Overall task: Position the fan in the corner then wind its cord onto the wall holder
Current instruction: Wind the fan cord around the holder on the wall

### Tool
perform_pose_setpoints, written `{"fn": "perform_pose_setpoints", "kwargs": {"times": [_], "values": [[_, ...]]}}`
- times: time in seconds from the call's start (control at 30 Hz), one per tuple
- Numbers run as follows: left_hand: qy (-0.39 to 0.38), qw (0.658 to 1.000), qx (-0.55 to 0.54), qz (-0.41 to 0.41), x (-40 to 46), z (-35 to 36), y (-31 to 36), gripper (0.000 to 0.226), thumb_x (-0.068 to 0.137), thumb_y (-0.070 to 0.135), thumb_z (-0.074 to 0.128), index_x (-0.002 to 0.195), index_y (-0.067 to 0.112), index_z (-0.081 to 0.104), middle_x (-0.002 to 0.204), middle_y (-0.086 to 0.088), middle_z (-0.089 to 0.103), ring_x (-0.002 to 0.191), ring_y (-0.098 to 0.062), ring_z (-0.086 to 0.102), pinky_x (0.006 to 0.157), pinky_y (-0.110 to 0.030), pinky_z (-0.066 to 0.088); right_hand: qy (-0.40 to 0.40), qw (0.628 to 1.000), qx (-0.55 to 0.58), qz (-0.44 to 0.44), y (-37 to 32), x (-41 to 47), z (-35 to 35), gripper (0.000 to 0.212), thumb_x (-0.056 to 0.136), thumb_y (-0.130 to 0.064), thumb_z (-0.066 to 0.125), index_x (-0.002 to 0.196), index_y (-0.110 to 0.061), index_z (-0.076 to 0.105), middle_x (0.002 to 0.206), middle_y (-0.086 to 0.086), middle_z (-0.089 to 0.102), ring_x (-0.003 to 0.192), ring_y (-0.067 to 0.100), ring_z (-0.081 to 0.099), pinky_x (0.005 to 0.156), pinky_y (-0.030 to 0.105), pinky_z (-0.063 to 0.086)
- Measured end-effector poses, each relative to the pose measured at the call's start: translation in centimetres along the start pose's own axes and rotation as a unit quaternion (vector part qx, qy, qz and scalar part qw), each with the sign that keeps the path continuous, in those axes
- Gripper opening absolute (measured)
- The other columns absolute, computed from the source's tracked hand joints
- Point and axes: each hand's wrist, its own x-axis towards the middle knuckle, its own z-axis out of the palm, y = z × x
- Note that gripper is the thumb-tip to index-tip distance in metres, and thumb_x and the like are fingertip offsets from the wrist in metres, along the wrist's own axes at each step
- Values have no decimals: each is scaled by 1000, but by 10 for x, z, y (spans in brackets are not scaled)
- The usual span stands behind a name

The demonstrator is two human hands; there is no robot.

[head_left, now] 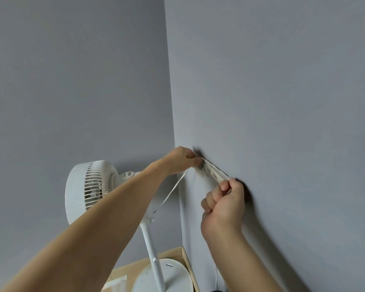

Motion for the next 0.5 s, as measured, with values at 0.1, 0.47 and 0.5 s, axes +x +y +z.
{"fn": "perform_pose_setpoints", "kwargs": {"times": [0.1,0.47,0.5], "values": [[14,997,-74,-5,1,2,-2,33,92,43,59,77,17,70,77,2,65,74,-19,56,66,-27,43,19,997,-76,-17,17,9,-15,24,87,-22,40,63,-19,37,48,-7,20,42,14,15,47,27,17],[32,998,-24,53,13,7,-5,29,91,40,66,69,24,54,66,10,52,59,-6,46,53,-17,32,-26,936,-340,-90,64,60,-35,25,96,-24,40,73,-19,49,73,-1,49,71,20,46,69,31,40],[33,997,-21,59,12,7,-6,29,91,40,66,70,24,54,65,10,51,58,-6,45,52,-17,32,-35,923,-365,-119,66,63,-33,28,96,-23,39,69,-19,43,69,-3,45,67,18,41,66,30,38]]}}
